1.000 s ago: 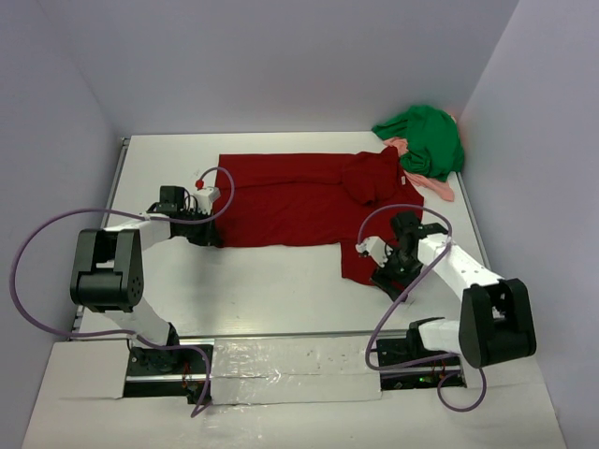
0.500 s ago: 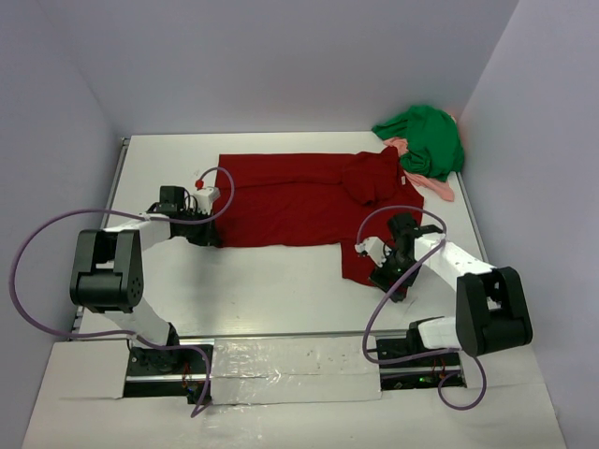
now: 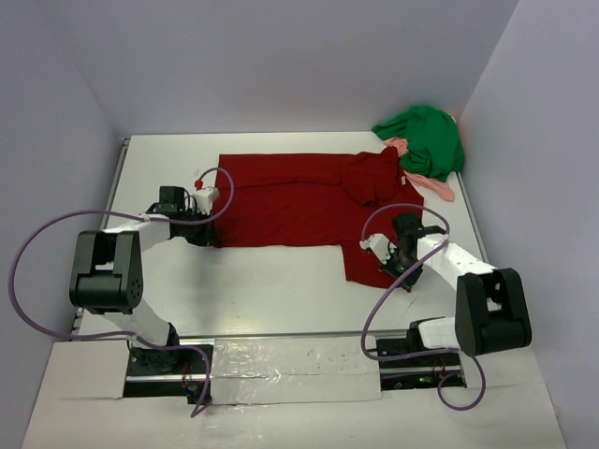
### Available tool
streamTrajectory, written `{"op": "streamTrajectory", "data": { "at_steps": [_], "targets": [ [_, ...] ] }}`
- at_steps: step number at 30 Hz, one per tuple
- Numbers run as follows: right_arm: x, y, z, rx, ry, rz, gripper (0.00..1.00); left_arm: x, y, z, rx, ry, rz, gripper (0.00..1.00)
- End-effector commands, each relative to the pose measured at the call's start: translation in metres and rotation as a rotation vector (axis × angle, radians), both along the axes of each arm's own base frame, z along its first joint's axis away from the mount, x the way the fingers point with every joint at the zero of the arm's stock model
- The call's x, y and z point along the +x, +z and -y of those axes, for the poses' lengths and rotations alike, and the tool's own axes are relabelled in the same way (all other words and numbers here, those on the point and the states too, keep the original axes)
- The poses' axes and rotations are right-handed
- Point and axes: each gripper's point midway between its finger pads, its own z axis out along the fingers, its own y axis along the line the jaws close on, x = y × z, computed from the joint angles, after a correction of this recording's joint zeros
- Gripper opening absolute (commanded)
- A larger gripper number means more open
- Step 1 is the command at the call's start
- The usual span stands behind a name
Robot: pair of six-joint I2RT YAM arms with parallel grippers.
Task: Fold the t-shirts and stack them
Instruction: Fold the tshirt
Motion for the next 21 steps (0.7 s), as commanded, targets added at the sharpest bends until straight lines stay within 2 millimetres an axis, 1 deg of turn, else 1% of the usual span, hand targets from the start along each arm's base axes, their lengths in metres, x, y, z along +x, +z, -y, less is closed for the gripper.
{"op": "streamTrajectory", "data": {
  "at_steps": [1,4,6,8,9,11,12,13,14,16,17,19,20,21],
  "targets": [
    [-0.001,0.003,0.004,-0.004,-0.016,0.022,0.00,0.004,0.015,-0.001,0.012,-0.006,0.053,0.00],
    [0.003,0.016,0.004,-0.002,-0.018,0.066,0.00,0.003,0.023,-0.001,0.012,-0.004,0.071,0.00],
    [0.006,0.031,0.003,0.006,-0.023,0.112,0.00,0.001,0.030,-0.002,0.014,0.001,0.084,0.00],
    [0.006,0.040,0.003,0.008,-0.021,0.124,0.00,0.000,0.037,-0.003,0.017,0.003,0.096,0.00],
    [0.004,0.048,0.003,0.009,-0.022,0.127,0.00,0.000,0.045,-0.002,0.014,0.003,0.113,0.00],
    [0.004,0.060,0.004,0.012,-0.018,0.161,0.00,-0.004,0.051,-0.003,0.018,0.005,0.115,0.00],
    [-0.002,0.065,0.003,0.019,-0.015,0.151,0.00,-0.006,0.059,-0.003,0.016,0.006,0.135,0.00],
    [0.000,0.076,0.002,0.029,-0.015,0.188,0.00,-0.010,0.062,-0.004,0.016,0.006,0.131,0.00],
    [-0.002,0.081,0.000,0.035,-0.011,0.195,0.00,-0.012,0.066,-0.004,0.017,0.008,0.133,0.00],
    [-0.007,0.096,-0.002,0.055,-0.011,0.217,0.00,-0.016,0.079,-0.004,0.012,0.005,0.158,0.00],
    [-0.010,0.100,-0.002,0.059,-0.011,0.225,0.00,-0.022,0.081,-0.004,0.014,0.003,0.146,0.00],
    [-0.017,0.112,-0.004,0.074,-0.003,0.243,0.00,-0.021,0.097,-0.009,0.032,0.023,0.213,0.00],
    [-0.020,0.115,-0.004,0.078,-0.002,0.246,0.00,-0.026,0.101,-0.010,0.040,0.018,0.210,0.00],
    [-0.026,0.119,-0.005,0.088,0.000,0.236,0.00,-0.027,0.112,-0.010,0.040,0.011,0.229,0.00]
  ]
}}
